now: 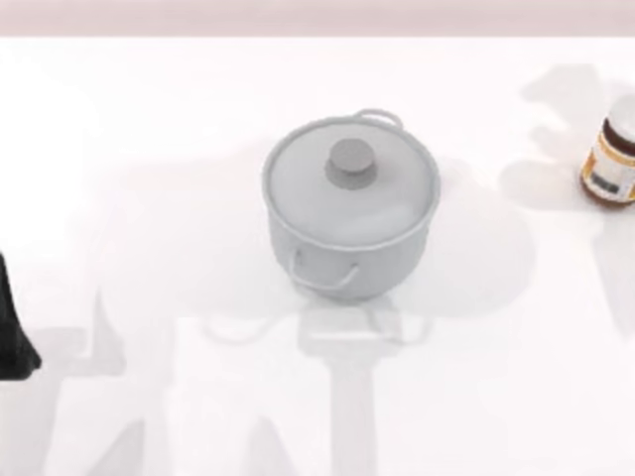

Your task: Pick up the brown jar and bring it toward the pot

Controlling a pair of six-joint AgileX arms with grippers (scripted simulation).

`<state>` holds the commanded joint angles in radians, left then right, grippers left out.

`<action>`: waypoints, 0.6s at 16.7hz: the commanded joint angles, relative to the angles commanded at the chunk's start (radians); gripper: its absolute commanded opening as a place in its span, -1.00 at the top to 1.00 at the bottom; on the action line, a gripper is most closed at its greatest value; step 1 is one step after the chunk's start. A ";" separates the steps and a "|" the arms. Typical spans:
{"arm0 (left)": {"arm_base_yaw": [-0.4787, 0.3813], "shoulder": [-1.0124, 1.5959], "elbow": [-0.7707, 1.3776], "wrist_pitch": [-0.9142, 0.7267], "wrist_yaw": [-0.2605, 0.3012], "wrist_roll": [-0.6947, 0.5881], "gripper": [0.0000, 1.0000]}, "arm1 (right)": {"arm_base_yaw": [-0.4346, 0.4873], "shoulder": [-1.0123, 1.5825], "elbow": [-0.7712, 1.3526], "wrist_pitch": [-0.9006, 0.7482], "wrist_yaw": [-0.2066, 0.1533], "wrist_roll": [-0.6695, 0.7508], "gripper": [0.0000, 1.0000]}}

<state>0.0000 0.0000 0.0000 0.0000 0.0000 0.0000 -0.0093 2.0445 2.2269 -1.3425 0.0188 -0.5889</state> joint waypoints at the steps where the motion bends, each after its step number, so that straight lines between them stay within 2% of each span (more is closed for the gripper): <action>1: 0.000 0.000 0.000 0.000 0.000 0.000 -1.00 | 0.002 0.084 0.084 -0.047 -0.001 -0.025 -1.00; 6: 0.000 0.000 0.000 0.000 0.000 0.000 -1.00 | 0.011 0.435 0.404 -0.250 -0.007 -0.124 -1.00; 10: 0.000 0.000 0.000 0.000 0.000 0.000 -1.00 | 0.015 0.579 0.521 -0.340 -0.010 -0.164 -1.00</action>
<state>0.0000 0.0000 0.0000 0.0000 0.0000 0.0000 0.0056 2.6239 2.7478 -1.6821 0.0088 -0.7529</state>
